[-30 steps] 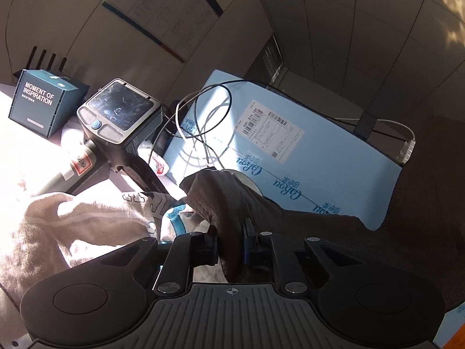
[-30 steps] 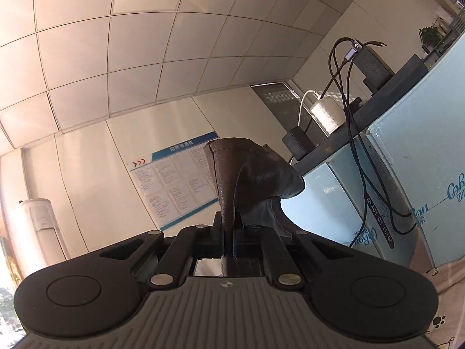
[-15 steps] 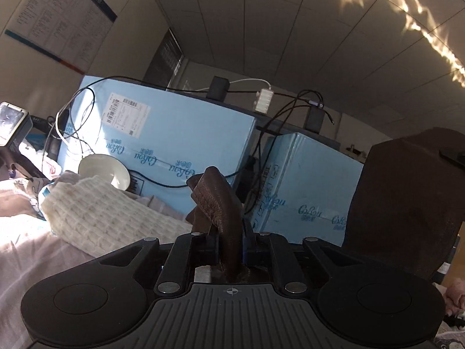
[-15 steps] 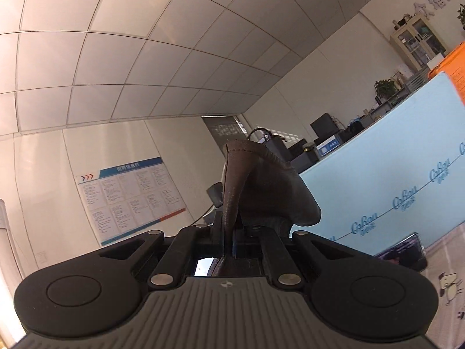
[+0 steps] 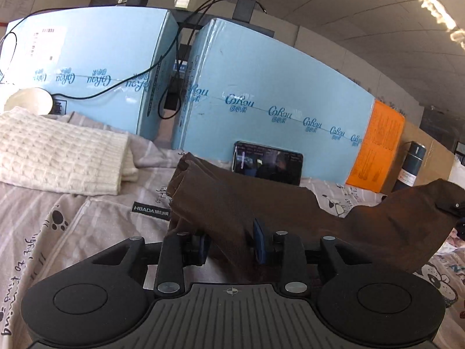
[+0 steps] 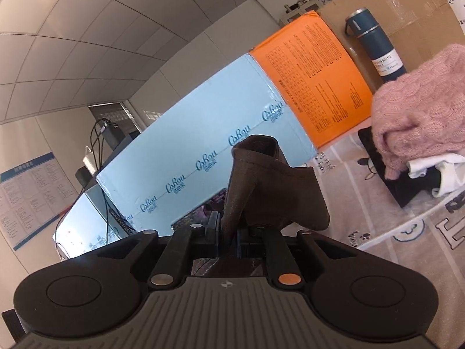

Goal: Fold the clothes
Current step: 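Lift and carry the brown jacket with both grippers onto the bed cover, then lower the jacket onto the bed and open both grippers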

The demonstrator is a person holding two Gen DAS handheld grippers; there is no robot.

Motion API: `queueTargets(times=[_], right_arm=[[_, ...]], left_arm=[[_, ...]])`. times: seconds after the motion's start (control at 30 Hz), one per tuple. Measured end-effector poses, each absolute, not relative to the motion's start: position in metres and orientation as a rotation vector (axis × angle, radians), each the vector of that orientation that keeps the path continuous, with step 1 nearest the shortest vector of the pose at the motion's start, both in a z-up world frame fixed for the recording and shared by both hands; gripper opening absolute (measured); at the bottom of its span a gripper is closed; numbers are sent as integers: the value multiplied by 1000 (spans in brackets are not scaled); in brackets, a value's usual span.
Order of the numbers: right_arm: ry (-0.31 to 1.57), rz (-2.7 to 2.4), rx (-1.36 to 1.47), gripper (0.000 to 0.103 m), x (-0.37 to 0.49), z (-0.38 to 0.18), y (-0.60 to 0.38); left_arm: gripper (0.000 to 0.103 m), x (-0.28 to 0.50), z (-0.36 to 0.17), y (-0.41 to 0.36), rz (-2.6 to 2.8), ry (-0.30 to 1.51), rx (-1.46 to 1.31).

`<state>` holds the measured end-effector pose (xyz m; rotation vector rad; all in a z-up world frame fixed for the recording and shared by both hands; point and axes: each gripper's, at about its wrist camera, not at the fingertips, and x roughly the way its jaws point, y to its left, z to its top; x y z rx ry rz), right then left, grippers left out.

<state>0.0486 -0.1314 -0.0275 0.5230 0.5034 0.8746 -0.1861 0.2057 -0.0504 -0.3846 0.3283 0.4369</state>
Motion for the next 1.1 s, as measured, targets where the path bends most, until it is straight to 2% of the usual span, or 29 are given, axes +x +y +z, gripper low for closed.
queueTargets(times=[0.03, 0.07, 0.1, 0.17, 0.23, 0.3, 0.33, 0.37, 0.4, 0.5, 0.6, 0.63, 0.67, 0.7, 0.73, 0.77, 0.8, 0.87, 0.9, 1.0, 1.07, 1.1], right_arm=[[536, 848, 525, 19, 54, -33, -133], [568, 820, 528, 27, 60, -39, -134], [598, 794, 531, 29, 65, -43, -135], [639, 761, 542, 39, 75, -50, -135], [652, 740, 517, 39, 84, -55, -134], [640, 736, 444, 39, 89, -55, -127], [630, 746, 413, 32, 92, -55, -124], [614, 759, 381, 22, 96, -53, -121], [600, 772, 353, 19, 99, -52, -118], [571, 800, 315, 15, 110, -45, -111], [589, 799, 281, 15, 118, -45, -107], [600, 792, 264, 18, 118, -47, -107], [600, 778, 242, 32, 117, -48, -109], [580, 761, 216, 45, 115, -48, -111], [548, 745, 194, 65, 113, -47, -113], [516, 729, 172, 72, 111, -45, -116], [489, 724, 151, 73, 110, -44, -118], [461, 768, 106, 85, 109, -39, -120], [455, 800, 76, 88, 109, -37, -120], [418, 872, 0, 90, 108, -28, -120], [424, 908, -47, 102, 111, -22, -116], [436, 925, -67, 102, 113, -20, -113]], left_arm=[[46, -186, -53, 208, 429, 341, -415], [54, -186, -55, 211, 425, 351, -442], [62, -185, -57, 214, 429, 364, -469], [68, -184, -61, 219, 441, 391, -519], [68, -183, -65, 224, 442, 409, -557], [65, -182, -66, 226, 438, 407, -570], [64, -181, -66, 227, 439, 404, -571], [51, -180, -67, 227, 439, 407, -570], [34, -177, -67, 228, 436, 414, -567], [30, -169, -68, 226, 433, 435, -553], [34, -168, -66, 227, 432, 445, -524], [36, -168, -65, 228, 433, 453, -512], [46, -168, -65, 230, 435, 461, -499], [64, -169, -63, 232, 442, 462, -482], [71, -170, -60, 235, 453, 455, -458], [80, -171, -57, 238, 465, 448, -434], [81, -172, -53, 241, 477, 442, -411], [86, -174, -47, 246, 500, 428, -363], [89, -175, -44, 249, 511, 421, -340], [90, -177, -36, 258, 529, 401, -302], [90, -173, -32, 264, 531, 394, -299], [90, -170, -30, 266, 529, 391, -293]])
